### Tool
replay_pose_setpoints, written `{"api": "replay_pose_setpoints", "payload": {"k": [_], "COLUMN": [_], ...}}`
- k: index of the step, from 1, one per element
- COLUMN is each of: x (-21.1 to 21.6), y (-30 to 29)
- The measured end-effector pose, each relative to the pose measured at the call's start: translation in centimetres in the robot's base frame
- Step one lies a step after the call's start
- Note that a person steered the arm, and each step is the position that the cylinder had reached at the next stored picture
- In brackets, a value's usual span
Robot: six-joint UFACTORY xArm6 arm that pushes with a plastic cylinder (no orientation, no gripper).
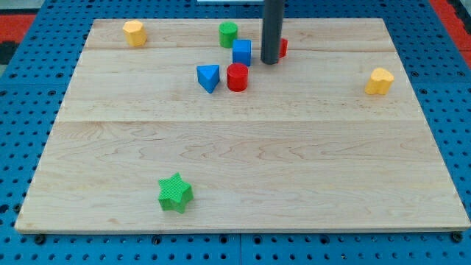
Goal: Push the blue triangle to the center left side of the board
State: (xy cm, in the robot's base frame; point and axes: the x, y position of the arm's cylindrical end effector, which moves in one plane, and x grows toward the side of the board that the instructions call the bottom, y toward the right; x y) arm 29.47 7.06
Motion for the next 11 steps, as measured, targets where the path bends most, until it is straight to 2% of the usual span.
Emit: {"api": "replay_pose_setpoints", "payload": {"k": [1, 2, 3, 4, 5, 6, 9, 10, 11], "x": [-2.4, -0.7, -3.1, -5.4, -5.4, -5.2, -3.6, -1.7, -2.1], "y": [2.1, -0.3, -2.8, -2.7, 3.9, 4.7, 0.8, -0.8, -3.5]}}
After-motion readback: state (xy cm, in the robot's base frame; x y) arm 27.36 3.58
